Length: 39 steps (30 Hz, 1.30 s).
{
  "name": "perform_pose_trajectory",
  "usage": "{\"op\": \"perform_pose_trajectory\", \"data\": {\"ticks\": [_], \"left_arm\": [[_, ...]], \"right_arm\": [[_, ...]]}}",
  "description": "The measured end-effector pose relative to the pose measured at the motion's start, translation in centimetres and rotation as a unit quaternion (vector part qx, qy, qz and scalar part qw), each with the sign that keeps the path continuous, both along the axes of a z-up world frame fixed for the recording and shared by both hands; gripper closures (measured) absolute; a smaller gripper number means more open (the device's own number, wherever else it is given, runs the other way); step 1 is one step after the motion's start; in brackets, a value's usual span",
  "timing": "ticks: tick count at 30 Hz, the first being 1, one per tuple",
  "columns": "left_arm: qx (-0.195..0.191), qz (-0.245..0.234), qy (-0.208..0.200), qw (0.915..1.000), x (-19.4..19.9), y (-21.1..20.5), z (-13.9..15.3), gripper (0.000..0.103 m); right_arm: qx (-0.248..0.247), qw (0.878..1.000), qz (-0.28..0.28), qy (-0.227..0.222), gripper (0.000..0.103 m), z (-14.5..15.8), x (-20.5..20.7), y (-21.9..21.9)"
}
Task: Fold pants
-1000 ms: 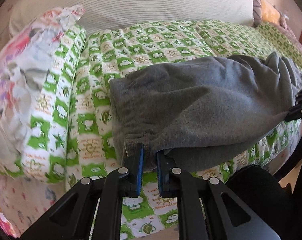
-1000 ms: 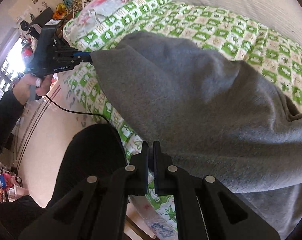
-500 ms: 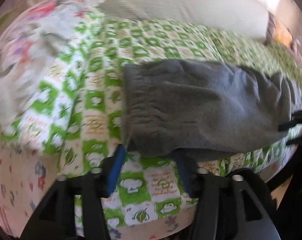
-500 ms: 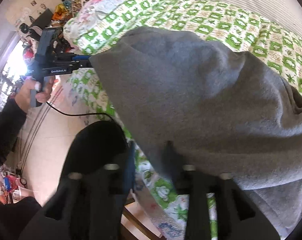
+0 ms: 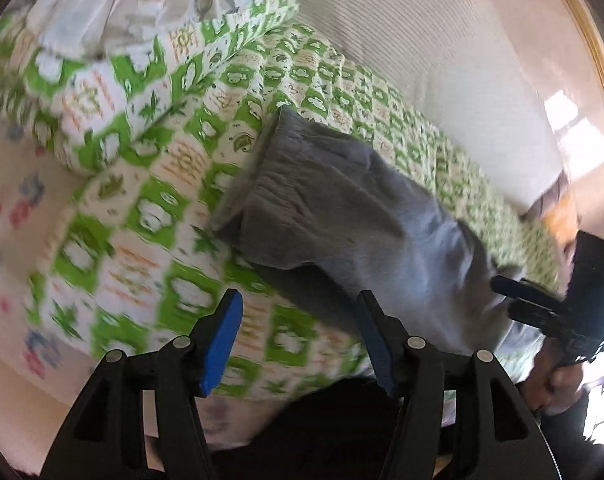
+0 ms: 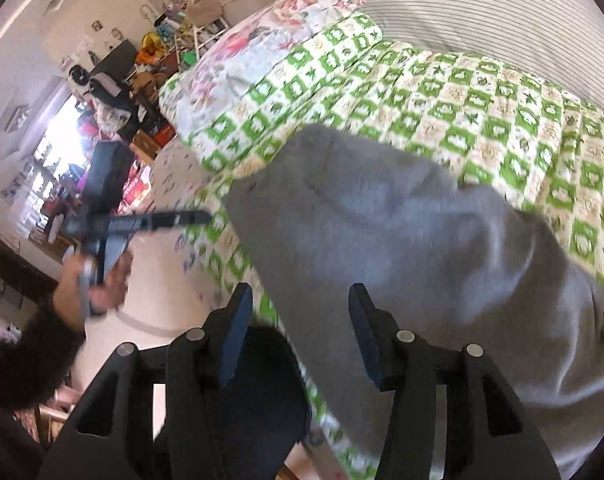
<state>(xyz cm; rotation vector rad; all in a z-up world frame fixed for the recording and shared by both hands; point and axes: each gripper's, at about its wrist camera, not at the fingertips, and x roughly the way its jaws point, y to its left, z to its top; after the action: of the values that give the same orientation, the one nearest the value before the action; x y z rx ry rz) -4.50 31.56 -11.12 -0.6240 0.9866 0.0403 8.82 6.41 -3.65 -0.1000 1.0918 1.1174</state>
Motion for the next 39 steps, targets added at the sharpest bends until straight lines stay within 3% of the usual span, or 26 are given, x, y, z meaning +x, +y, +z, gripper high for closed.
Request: {"op": "perform_pose_trajectory", "data": {"ticks": [6, 14, 22, 26, 27, 28, 29, 30, 33, 36, 37, 39], "left_arm": [[-0.059, 0.072, -0.004, 0.9956, 0.9, 0.1, -0.5, 0.039], [-0.115, 0.15, 0.022, 0.9817, 1.6, 1.3, -3.2, 0.039], [-0.119, 0.185, 0.044, 0.9746, 3.6, 1.9, -6.0, 0.039], [-0.095, 0.188, 0.037, 0.9768, 4.4, 1.7, -6.2, 0.039], [-0.088, 0.188, 0.035, 0.9776, 4.4, 1.7, -6.2, 0.042], [-0.076, 0.188, 0.03, 0.9788, 4.8, 1.5, -6.1, 0.048], [-0.07, 0.187, 0.027, 0.9795, 4.8, 1.5, -6.0, 0.06], [-0.07, 0.186, 0.021, 0.9799, 4.8, 1.5, -5.9, 0.071], [-0.077, 0.191, -0.005, 0.9786, 4.1, 1.9, -5.2, 0.078], [-0.055, 0.206, -0.036, 0.9763, 2.4, 2.1, -2.6, 0.08], [-0.04, 0.214, -0.056, 0.9744, 1.7, 2.3, -1.1, 0.08], [-0.019, 0.224, -0.073, 0.9715, 0.9, 2.5, 0.1, 0.08]], "right_arm": [[0.005, 1.0, -0.01, 0.012, 0.051, 0.5, 3.6, 2.7], [-0.003, 1.0, 0.029, 0.007, 0.046, 0.8, 8.8, 11.1], [-0.059, 0.994, 0.087, 0.011, 0.043, -3.8, 11.6, 20.2], [-0.109, 0.988, 0.104, 0.014, 0.044, -7.1, 12.2, 22.5], [-0.116, 0.987, 0.111, 0.022, 0.045, -7.9, 12.2, 22.7], [-0.118, 0.986, 0.117, 0.017, 0.056, -8.4, 11.9, 22.9], [-0.116, 0.986, 0.119, 0.012, 0.069, -8.5, 11.7, 22.9], [-0.111, 0.986, 0.121, 0.013, 0.074, -8.5, 11.7, 22.9], [-0.098, 0.988, 0.122, -0.001, 0.082, -7.6, 11.2, 23.2], [-0.08, 0.988, 0.133, -0.025, 0.084, -5.8, 10.4, 24.3], [-0.067, 0.988, 0.133, -0.033, 0.095, -4.9, 10.3, 24.9], [-0.043, 0.99, 0.128, -0.05, 0.099, -3.2, 10.2, 25.8]]}}
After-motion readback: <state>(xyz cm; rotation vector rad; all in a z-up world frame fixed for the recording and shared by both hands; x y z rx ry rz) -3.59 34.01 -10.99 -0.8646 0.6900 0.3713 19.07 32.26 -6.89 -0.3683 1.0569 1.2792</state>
